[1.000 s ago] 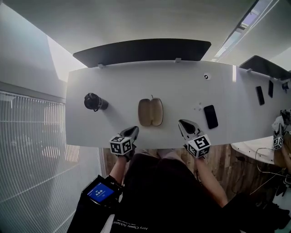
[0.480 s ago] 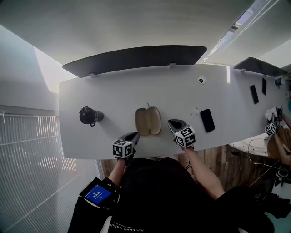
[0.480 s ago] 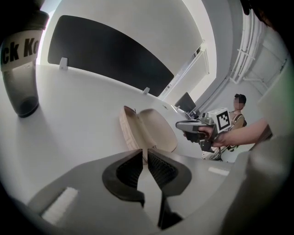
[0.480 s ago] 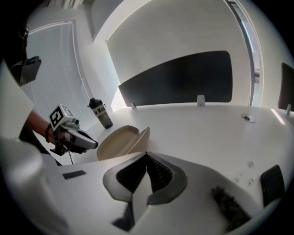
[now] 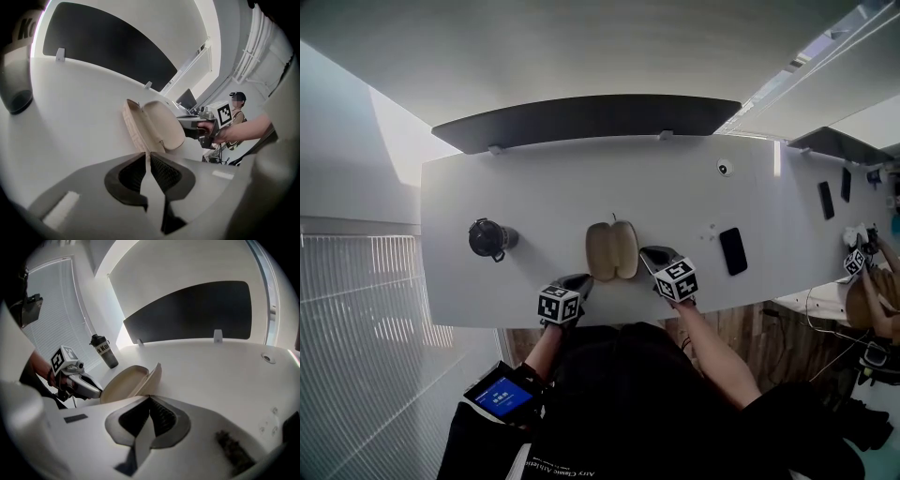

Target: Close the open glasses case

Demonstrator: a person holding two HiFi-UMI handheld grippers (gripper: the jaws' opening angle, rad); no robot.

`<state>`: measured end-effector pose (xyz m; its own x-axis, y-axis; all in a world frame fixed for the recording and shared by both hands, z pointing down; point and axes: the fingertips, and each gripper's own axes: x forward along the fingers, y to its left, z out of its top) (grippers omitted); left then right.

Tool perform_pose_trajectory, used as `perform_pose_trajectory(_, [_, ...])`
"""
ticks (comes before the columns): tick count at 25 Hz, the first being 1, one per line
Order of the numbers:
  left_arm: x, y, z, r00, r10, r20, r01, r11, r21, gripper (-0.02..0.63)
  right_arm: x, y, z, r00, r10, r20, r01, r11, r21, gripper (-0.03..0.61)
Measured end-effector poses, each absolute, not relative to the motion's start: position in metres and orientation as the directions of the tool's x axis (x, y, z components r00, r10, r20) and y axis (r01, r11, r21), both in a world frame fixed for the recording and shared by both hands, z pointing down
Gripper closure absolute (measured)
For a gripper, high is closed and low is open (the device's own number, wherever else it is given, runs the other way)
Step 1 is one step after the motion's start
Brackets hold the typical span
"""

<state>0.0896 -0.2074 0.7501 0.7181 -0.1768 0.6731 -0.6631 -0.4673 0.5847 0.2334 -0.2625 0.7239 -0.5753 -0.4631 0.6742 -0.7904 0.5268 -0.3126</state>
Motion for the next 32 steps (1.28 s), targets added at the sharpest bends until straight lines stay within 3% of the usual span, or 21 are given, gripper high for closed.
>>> perform_pose_trajectory(13, [0.083,-0.209,0.757,0.736,-0.177,0.653,-0.651,-0.448,0.613,0.58,0.183,-0.266,0.683,-0.633,-0.466,0.618,-0.735,0.613,-0.289,0.571])
perform_pose_trajectory(26, [0.076,-0.213,0.753,0.765,-0.187,0.617,-0.629,-0.427,0.65,0.577,0.107,-0.265,0.687,-0.679,-0.311,0.665,-0.577,0.786,-0.222,0.571])
perform_pose_trajectory(32, [0.082,-0.222,0.732,0.785,-0.202,0.585,-0.599,-0.485,0.637,0.577,0.086,-0.263,0.701,-0.675,-0.252,0.694,-0.522,0.828,-0.207,0.571])
